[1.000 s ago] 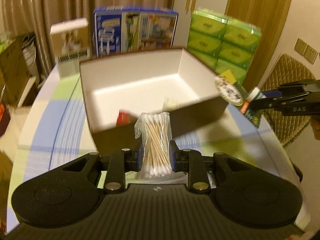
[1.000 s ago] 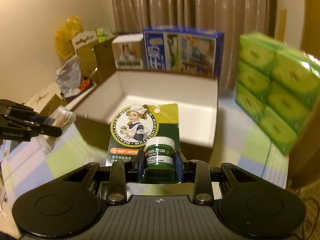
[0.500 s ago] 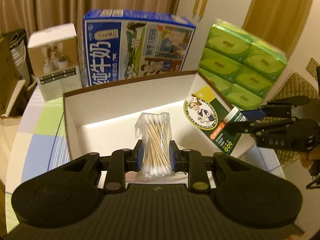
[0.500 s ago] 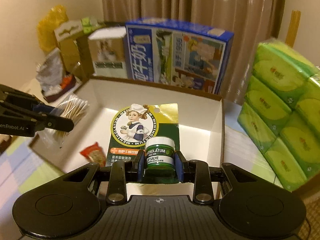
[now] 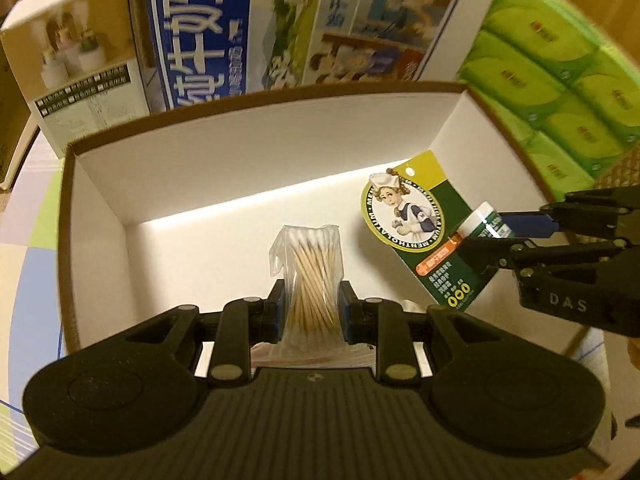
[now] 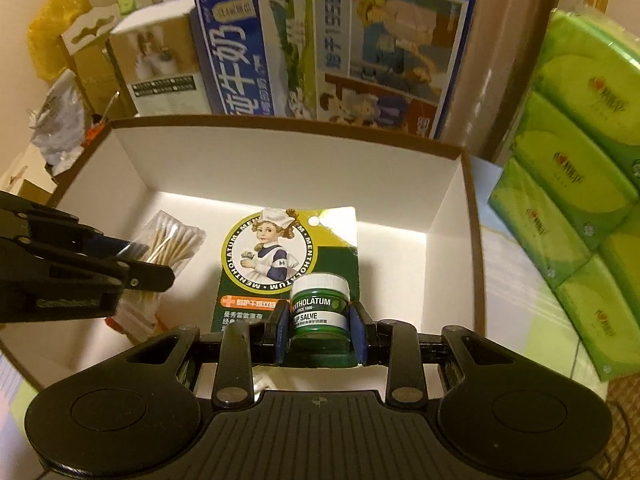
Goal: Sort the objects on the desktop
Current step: 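Carry the swab bag in the left tool and the card in the right tool into the box, then open the left tool to release the swabs while the right tool releases the card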
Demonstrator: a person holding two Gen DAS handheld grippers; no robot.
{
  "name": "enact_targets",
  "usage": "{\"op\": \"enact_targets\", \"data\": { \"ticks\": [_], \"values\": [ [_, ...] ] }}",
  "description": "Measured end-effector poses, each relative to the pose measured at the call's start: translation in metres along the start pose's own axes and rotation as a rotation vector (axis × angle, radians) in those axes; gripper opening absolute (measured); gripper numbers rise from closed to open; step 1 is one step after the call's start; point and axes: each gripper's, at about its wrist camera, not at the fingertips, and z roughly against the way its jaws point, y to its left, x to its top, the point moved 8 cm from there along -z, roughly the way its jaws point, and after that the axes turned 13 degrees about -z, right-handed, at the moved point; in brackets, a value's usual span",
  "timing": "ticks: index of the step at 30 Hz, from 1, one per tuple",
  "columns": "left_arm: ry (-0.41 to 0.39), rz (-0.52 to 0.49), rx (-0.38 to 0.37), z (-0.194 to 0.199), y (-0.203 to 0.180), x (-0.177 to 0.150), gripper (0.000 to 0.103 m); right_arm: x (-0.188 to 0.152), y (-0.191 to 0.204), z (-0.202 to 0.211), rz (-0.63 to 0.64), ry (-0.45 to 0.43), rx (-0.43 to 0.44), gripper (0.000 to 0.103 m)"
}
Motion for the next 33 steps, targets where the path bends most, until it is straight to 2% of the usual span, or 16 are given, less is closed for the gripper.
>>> {"op": "enact_targets", "data": {
  "ticks": [6, 12, 18, 27, 29, 30, 31, 33],
  "values": [
    [0.036, 0.032, 0.015, -0.023, 0.007, 0.004, 0.022, 0.004, 0.002, -0.014, -0.004, 0.035, -0.008, 0.029],
    [0.045, 0.023, 0.035, -0.033, 0.011, 0.008, 0.023, 0.006, 0.002, -0.021, -0.021, 0.047, -0.010, 0.029],
    [0.033, 0.016, 0.068, -0.032, 0.020, 0.013, 0.033, 0.009, 0.002, -0.028, -0.029, 0.059, -0.011, 0.029],
    [0.048, 0.011, 0.092, -0.031, 0.029, 0.008, 0.041, 0.011, 0.003, -0.037, -0.033, 0.060, -0.004, 0.030],
    [0.050, 0.010, 0.098, -0.031, 0.031, 0.007, 0.047, 0.011, 0.002, -0.036, -0.033, 0.049, -0.005, 0.044],
    [0.050, 0.009, 0.102, -0.030, 0.031, 0.007, 0.052, 0.011, 0.002, -0.035, -0.029, 0.040, -0.007, 0.062],
    [0.049, 0.007, 0.107, -0.029, 0.032, 0.006, 0.053, 0.010, 0.002, -0.033, -0.022, 0.030, -0.005, 0.072],
    [0.049, 0.001, 0.108, -0.027, 0.032, 0.005, 0.054, 0.007, 0.003, -0.030, -0.007, 0.025, 0.002, 0.072]
  ]
}}
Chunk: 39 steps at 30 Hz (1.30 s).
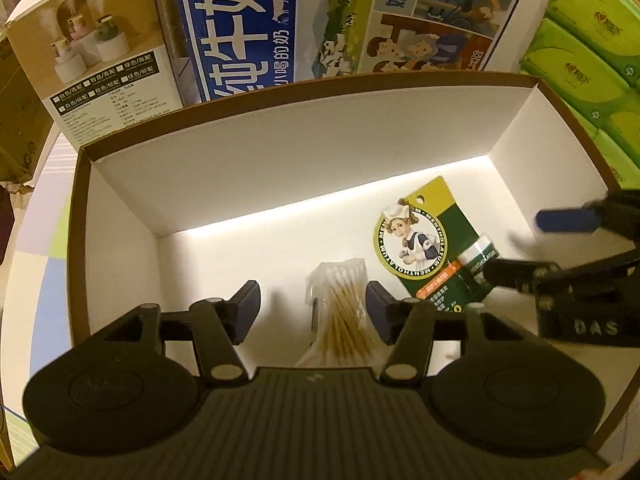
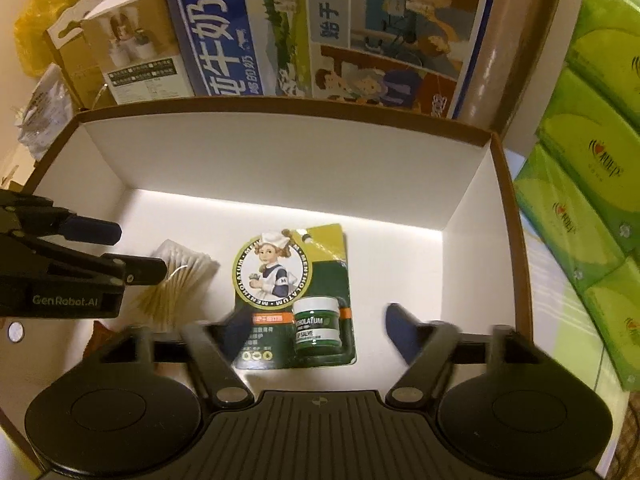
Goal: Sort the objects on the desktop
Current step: 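Open the left tool to release the swabs while the right tool releases the card, then withdraw both tools from the box back toward the remaining items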
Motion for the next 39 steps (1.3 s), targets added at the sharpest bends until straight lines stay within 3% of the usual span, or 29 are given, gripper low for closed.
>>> {"op": "enact_targets", "data": {
  "ticks": [5, 7, 12, 26, 39],
  "values": [
    [-0.004, -0.025, 0.013, 0.010, -0.001, -0.005, 0.066, -0.010, 0.002, 0.014, 0.031, 0.006, 0.047, 0.081],
    [-0.006, -0.038, 0.019, 0.015, -0.003, -0.008, 0.072, -0.014, 0.003, 0.022, 0.046, -0.002, 0.048, 0.094],
    [-0.012, -0.046, 0.024, 0.027, -0.006, -0.014, 0.076, -0.024, 0.007, 0.038, 0.064, -0.013, 0.072, 0.101],
    [-0.082, -0.004, -0.005, 0.090, -0.024, -0.034, 0.084, -0.051, 0.005, 0.095, 0.022, -0.089, 0.098, 0.101],
    [-0.165, -0.007, 0.087, 0.162, -0.042, -0.077, 0.086, -0.093, 0.017, 0.157, 0.018, -0.194, 0.094, 0.101]
  ]
}}
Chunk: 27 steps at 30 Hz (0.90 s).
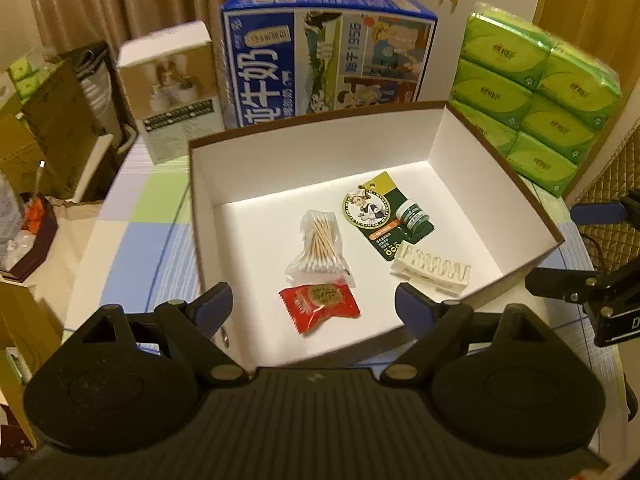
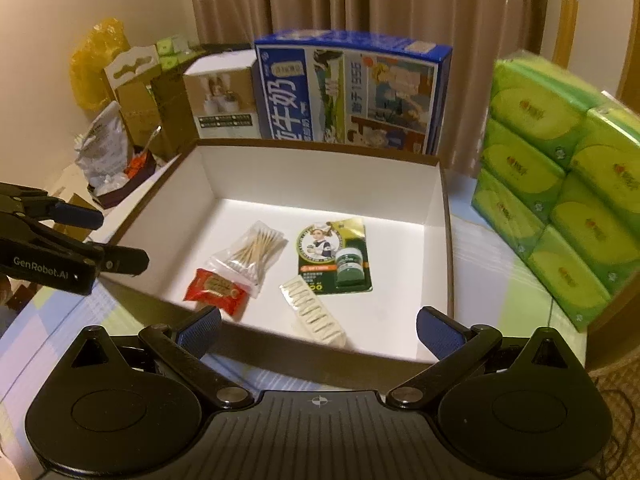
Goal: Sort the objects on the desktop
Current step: 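Withdraw both tools from the box back toward the remaining items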
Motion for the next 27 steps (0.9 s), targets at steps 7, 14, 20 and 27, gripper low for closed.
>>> {"op": "enact_targets", "data": {
  "ticks": [7, 14, 20, 27],
  "values": [
    [-0.044, 0.025, 0.042, 0.041, -0.008, -0.022, 0.087, -0.024, 0.010, 0.034, -0.005, -0.048, -0.004, 0.101],
    [-0.059, 0.048, 0.051, 0.070, -0.025, -0.046, 0.089, -0.047, 0.017, 0.060, -0.017, -0.073, -0.005, 0.101],
    [-0.062, 0.072, 0.047, 0.087, -0.040, -0.064, 0.089, -0.070, 0.018, 0.076, -0.051, -0.075, 0.011, 0.101],
    [-0.050, 0.089, 0.046, 0.100, -0.057, -0.084, 0.089, -0.091, 0.018, 0.091, -0.070, -0.077, 0.023, 0.101]
  ]
}}
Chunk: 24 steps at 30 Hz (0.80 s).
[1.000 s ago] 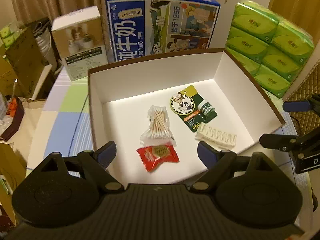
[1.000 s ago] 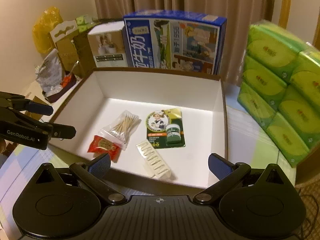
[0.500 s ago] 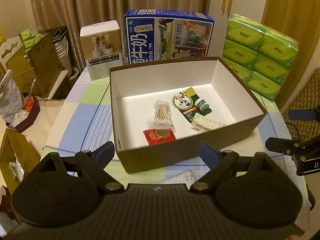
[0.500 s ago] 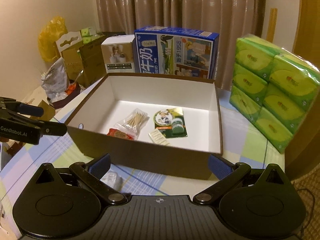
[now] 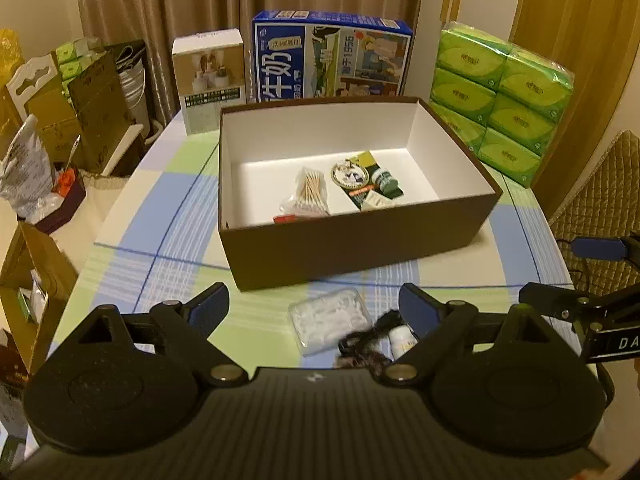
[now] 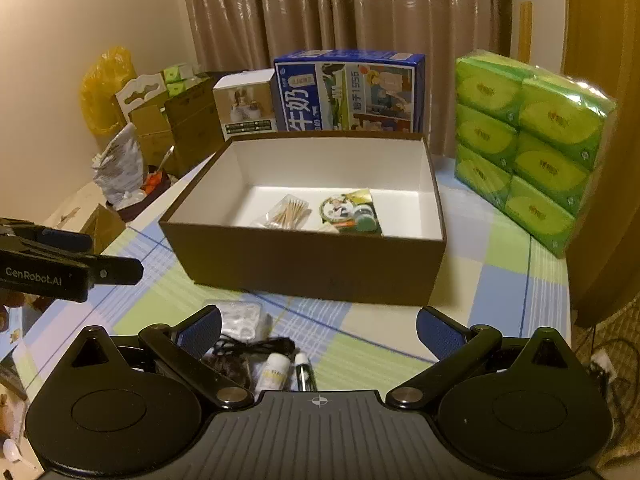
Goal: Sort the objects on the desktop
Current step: 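Withdraw both tools from the box back toward the remaining items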
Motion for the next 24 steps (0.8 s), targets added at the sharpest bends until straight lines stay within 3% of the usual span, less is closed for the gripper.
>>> {"op": "enact_targets", "data": {
  "ticks": [6, 24],
  "values": [
    [0.022, 0.011, 0.009, 0.006, -0.007, -0.017, 0.090, -0.011, -0.001, 0.009, 0.021, -0.011, -0.008, 0.101],
    [0.121, 0.045, 0.017, -0.008, -0.013, -0.064, 0.090, -0.062, -0.011, -0.007, 0.057, 0.081, -0.027, 0.101]
  ]
}}
